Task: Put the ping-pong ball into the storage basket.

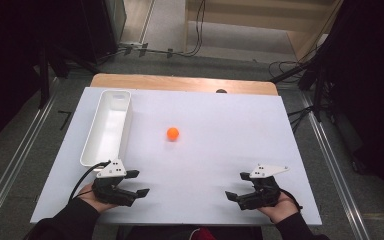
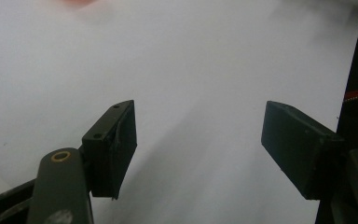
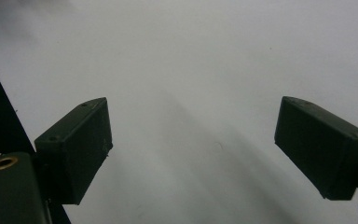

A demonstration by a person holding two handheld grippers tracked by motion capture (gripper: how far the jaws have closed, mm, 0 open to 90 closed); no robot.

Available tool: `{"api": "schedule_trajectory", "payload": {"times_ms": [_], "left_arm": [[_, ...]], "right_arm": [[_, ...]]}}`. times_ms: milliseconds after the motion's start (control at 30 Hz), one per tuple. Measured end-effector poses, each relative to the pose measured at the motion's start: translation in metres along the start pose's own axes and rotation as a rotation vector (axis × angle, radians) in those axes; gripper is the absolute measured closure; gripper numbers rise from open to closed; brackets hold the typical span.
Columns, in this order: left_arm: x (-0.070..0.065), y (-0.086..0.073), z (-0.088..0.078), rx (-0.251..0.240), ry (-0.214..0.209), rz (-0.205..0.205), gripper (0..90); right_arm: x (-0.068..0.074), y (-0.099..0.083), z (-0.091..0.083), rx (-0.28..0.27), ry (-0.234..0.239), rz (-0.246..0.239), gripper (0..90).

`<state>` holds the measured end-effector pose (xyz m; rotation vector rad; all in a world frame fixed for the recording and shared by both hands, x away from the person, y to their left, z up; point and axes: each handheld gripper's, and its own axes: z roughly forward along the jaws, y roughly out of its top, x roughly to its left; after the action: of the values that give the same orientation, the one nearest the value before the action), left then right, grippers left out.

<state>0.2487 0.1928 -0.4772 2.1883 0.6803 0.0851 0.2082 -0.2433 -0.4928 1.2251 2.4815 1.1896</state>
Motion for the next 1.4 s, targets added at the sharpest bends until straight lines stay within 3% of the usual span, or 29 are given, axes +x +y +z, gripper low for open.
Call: {"api": "schedule_trajectory", "payload": {"times_ms": [300, 433, 833, 933, 1133, 1167, 1400], "left_arm": [[-0.001, 0.001, 0.000, 0.002, -0.002, 0.014, 25.5], [0.000, 0.001, 0.000, 0.013, -0.016, -0.014, 25.5], [-0.001, 0.005, 0.000, 0.020, -0.005, -0.015, 25.5], [-0.003, 0.010, 0.001, 0.023, -0.033, -0.015, 25.5], [-0.007, 0.020, 0.006, 0.018, -0.039, -0.021, 19.7], [-0.008, 0.021, 0.007, 0.017, -0.033, -0.025, 14.2], [-0.013, 0.029, 0.013, 0.014, -0.019, -0.035, 13.6]], "right_arm": [[0.000, 0.000, 0.000, 0.010, -0.012, 0.010, 9.8], [0.000, -0.001, 0.001, 0.018, -0.012, 0.015, 9.8], [0.001, -0.001, 0.001, 0.014, -0.022, 0.004, 9.8], [0.001, -0.001, 0.001, 0.015, -0.022, 0.000, 9.8], [0.001, -0.001, 0.001, 0.013, -0.016, -0.005, 9.8], [0.001, -0.001, 0.001, 0.015, -0.016, -0.006, 9.8], [0.002, -0.001, 0.002, 0.016, -0.013, -0.009, 9.8]]}}
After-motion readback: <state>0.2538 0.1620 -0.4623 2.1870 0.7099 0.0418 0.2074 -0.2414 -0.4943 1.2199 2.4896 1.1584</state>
